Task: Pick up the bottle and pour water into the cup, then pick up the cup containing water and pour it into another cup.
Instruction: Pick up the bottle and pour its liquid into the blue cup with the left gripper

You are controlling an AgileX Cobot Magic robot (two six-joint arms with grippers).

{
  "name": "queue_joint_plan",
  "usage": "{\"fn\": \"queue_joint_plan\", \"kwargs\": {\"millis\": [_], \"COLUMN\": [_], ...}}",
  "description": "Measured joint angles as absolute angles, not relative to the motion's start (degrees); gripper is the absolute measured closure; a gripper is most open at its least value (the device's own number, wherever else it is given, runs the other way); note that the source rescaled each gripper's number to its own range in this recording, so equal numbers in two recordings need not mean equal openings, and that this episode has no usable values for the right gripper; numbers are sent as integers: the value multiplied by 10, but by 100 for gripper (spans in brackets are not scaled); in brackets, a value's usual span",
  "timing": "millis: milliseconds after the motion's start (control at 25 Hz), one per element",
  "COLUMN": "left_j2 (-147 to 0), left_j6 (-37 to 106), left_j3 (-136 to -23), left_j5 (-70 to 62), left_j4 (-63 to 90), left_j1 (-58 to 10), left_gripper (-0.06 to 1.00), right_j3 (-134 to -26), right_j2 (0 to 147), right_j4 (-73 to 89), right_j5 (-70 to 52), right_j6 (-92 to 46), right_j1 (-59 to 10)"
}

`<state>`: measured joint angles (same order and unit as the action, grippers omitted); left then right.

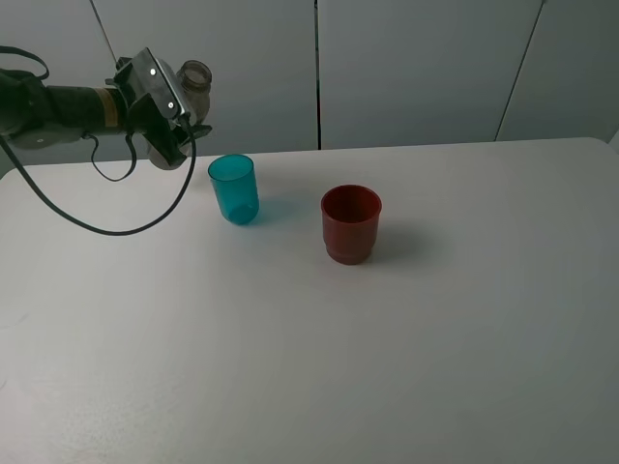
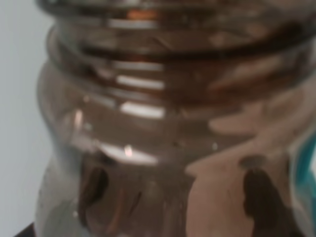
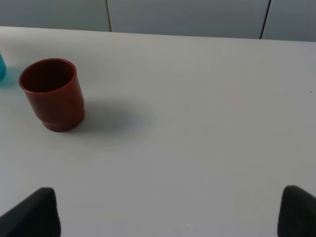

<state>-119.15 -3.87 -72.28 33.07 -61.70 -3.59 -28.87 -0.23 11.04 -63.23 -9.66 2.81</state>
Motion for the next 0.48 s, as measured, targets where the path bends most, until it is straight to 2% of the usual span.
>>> {"fn": "queue_joint_plan", "kwargs": {"millis": [480], "left_j2": [-1191], "left_j6": [8], "left_j3": [-725], "left_j5": [321], "left_j4": [-621], "left_j1": [-37], "left_gripper": [94], "right_j3": [-289], "right_j2": [-2], "right_j4": [110], "right_j5": [-632], "right_j6": [-97], "right_j1": [28]}}
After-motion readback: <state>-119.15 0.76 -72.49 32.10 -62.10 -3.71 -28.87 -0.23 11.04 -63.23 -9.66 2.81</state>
